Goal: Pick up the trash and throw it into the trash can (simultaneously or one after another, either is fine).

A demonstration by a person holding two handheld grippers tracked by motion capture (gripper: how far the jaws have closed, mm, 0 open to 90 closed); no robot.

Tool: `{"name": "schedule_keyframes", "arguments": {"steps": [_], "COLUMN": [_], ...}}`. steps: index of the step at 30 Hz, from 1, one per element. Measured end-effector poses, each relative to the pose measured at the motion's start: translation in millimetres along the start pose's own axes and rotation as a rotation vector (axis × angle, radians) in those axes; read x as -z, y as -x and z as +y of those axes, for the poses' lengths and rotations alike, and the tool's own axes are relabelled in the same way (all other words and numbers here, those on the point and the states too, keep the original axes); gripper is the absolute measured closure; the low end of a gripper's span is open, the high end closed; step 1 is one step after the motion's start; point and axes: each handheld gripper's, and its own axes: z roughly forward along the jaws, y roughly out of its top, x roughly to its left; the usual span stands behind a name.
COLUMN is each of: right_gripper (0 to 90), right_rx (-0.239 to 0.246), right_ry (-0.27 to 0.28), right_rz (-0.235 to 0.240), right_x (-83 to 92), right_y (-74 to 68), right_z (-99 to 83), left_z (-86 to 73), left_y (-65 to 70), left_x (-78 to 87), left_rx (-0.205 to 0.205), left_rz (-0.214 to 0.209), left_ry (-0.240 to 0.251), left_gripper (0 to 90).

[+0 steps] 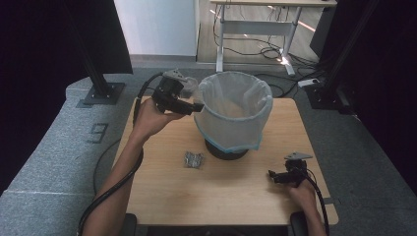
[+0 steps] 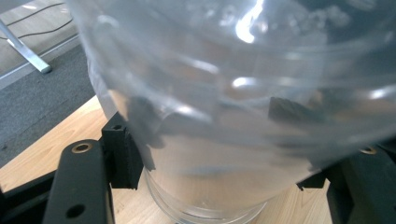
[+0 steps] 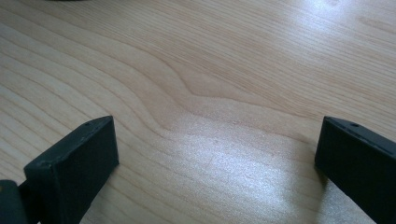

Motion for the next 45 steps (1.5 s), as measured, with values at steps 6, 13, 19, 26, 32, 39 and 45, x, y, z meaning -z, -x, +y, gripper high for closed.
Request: {"name": "schedule_keyframes", "arguments": {"steps": [6,13,19,26,32,39,45], "right_gripper": [0.0,0.0,0.0,0.0,0.0,0.0,0.0], "right_rx": [0.000,0.000,0.000,0.000,-0.001,-0.001,0.000], "right_ry": [0.000,0.000,0.000,0.000,0.000,0.000,0.000], "right_rz": [0.000,0.001,0.000,0.000,0.001,0.000,0.000], "right_x": [0.0,0.0,0.0,0.0,-0.1,0.0,0.0], "right_y": [0.0,0.0,0.0,0.0,0.0,0.0,0.0], "right_z": [0.0,0.0,0.0,0.0,0.0,0.0,0.0], "left_z": [10.2,22.0,32.4,44.2,51.7,57.8,61.7], "left_y": [1.2,1.9,4.2,7.3,10.3,9.4,8.3], "left_x": [-5.4,-15.0,-23.6,-34.3,-41.6,-53.4,-69.3], "left_rx": [-0.005,-0.007,-0.013,-0.020,-0.024,-0.014,-0.012], "left_rz": [-0.001,-0.006,-0.010,-0.008,0.009,0.026,0.031], "left_ry": [0.005,0.014,0.018,0.020,0.032,0.045,0.033], "left_gripper": [32.6,32.6,32.5,32.5,32.6,32.6,32.4]}}
